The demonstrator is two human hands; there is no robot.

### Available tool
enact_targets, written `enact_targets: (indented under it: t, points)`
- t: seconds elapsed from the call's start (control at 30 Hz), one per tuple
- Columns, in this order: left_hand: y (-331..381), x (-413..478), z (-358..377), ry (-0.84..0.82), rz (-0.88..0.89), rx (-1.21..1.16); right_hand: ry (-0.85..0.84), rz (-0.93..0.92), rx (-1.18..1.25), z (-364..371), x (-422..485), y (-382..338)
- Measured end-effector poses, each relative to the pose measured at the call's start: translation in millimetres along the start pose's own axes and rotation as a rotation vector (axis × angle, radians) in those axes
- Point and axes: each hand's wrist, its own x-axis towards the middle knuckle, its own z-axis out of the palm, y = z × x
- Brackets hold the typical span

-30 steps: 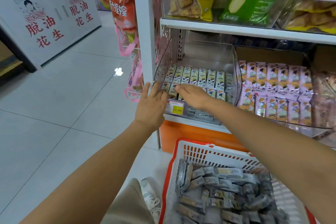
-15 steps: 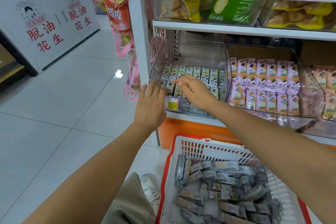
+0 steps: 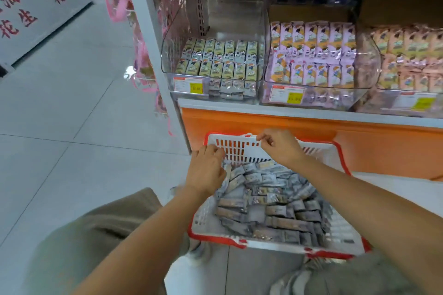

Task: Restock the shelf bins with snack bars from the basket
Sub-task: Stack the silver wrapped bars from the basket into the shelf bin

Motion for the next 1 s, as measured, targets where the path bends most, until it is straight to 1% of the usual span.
enact_targets:
  t: [0.1,0.17,0.23,0.3,0.37,0.43,0.5,0.67,0.77,0.83,0.93,1.0]
  points:
    - [21.2,4.8,34.7,-0.166,0.056,-0.019,-0.228,0.247,-0.134,25.4,-17.9,57.3]
    - [36.4,12.7,58.6,-0.262,0.082,-0.019,-0.361,0.379,-0.226,39.1,-34.5,91.7]
    - [50.4,23.7,81.1,-0.347,0.113,-0.022,-0.435,0.457,-0.261,53.1,-54.5,121.0]
    - [62.4,36.6,101.4,-0.411,0.136,-0.022,-0.469,0.509,-0.257,68.3,-74.8,142.8]
    - [72.4,49.7,120.8,-0.463,0.142,-0.021,-0.463,0.537,-0.258,83.7,-90.9,155.9]
    - [80.5,62.4,137.1,-0.493,0.139,-0.032,-0.433,0.511,-0.309,99.6,-98.3,166.1]
    - [88.7,75.1,150.3,-0.502,0.143,-0.028,-0.385,0.468,-0.341,110.7,-98.9,174.3]
    - [108.2,104.7,175.7,-0.502,0.156,0.016,-0.338,0.47,-0.391,124.9,-96.5,180.3]
    - [117.2,121.4,188.1,-0.536,0.103,-0.023,-0.28,0.447,-0.424,127.0,-100.4,180.6]
    - [119.0,127.4,193.1,-0.509,0.058,-0.077,-0.253,0.438,-0.419,127.1,-102.7,181.9]
    - [116.4,127.8,194.8,-0.417,0.095,-0.076,-0.233,0.424,-0.422,127.2,-104.1,182.8]
    - [113.8,123.7,194.6,-0.411,0.095,-0.141,-0.242,0.424,-0.423,126.7,-104.6,182.2]
